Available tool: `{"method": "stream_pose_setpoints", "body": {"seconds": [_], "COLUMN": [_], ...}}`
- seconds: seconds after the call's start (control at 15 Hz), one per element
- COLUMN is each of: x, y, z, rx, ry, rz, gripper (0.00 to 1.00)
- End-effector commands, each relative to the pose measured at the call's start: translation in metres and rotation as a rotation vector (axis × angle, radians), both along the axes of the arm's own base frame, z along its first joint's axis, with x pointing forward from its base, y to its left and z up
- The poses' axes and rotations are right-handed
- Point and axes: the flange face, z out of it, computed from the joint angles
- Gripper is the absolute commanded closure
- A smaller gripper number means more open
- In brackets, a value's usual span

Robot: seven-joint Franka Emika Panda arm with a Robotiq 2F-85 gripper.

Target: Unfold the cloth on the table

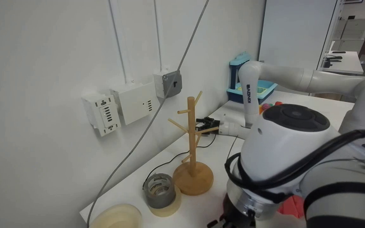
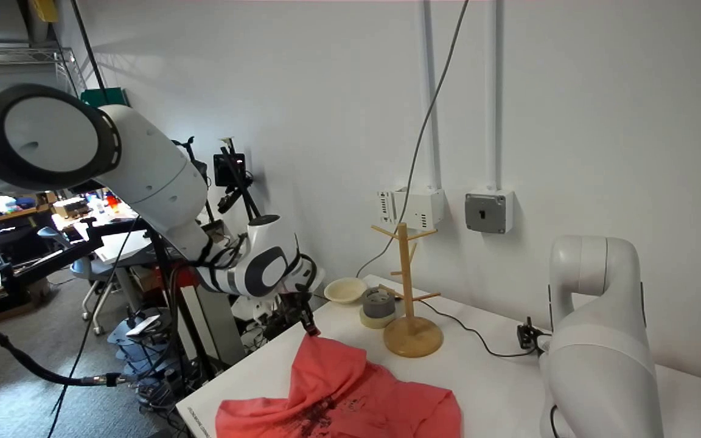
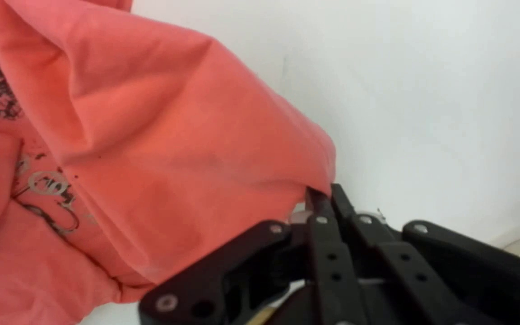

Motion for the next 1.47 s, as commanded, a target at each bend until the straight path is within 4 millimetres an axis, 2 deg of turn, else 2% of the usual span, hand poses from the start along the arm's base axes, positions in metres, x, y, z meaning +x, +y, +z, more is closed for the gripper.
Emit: {"method": "stream_pose_setpoints", "body": {"seconds": [0.0,0.33,0.53,0.6,0.73,1.0,1.27,1.4], "x": [-0.008,-0.021,-0.024,-0.024,-0.023,-0.021,-0.026,-0.033], "y": [0.023,0.064,0.081,0.084,0.085,0.080,0.056,0.042], "z": [0.000,0.006,0.009,0.008,0.005,0.001,-0.009,-0.016], "rx": [0.048,0.132,0.175,0.178,0.179,0.164,0.118,0.079], "ry": [-0.008,0.008,0.015,0.018,0.016,0.037,0.101,0.151], "rz": [0.057,0.078,0.067,0.065,0.059,0.052,0.018,-0.003], "gripper": [0.99,0.99,0.99,0.71,0.63,0.32,0.01,0.00]}}
